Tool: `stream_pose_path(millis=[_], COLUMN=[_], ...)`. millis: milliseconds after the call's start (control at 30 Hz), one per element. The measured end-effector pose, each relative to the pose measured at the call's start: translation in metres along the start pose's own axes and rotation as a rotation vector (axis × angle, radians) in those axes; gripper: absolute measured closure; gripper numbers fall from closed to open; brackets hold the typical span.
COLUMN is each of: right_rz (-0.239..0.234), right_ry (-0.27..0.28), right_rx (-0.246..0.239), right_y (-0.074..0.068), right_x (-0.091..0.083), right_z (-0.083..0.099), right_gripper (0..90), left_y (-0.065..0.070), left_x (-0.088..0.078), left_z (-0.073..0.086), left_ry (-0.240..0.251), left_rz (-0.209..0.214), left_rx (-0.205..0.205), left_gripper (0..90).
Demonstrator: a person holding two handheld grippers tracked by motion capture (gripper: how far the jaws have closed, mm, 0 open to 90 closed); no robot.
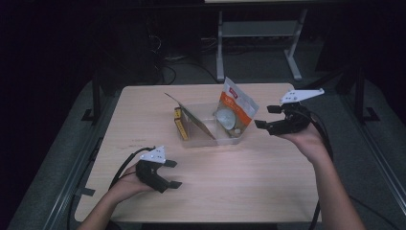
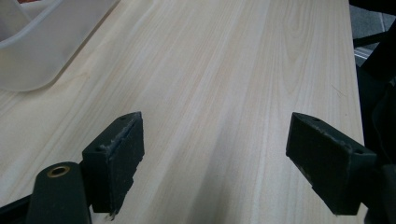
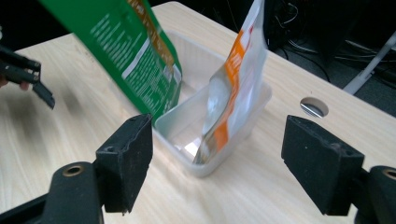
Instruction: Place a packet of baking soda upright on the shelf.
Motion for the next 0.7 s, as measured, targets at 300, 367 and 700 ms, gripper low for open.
stream_pose_path(millis=[300,367,700], right_rz=[-0.022,-0.036,-0.139], right_ry=[0.007,0.000,-0.044], right_rx=[0.003,0.005,0.027], right_y=[-0.014,-0.018,-0.049], right_x=[-0.011,-0.011,0.000], right_z=[0.043,0.052,0.096], right_gripper=[24.6,24.6,24.5], left_y=[0.001,0.002,0.002], left_x=[0.001,0.001,0.005], left_z=[0.001,0.001,0.006], left_ry=[-0.008,-0.008,-0.022], left_rz=[-0.001,0.000,-0.003], left_rx=[0.017,0.016,0.004], left_gripper=[18.3,18.2,17.9])
Point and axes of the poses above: each handheld gripper's, and its own axes: x roughly forward along the jaws, z roughly out of its underside, y roughly to its right, the point moved 6 cm from there along x, roughly forward along the jaws, and after that the axes turned 14 degrees about y, right-handed, at the moved point
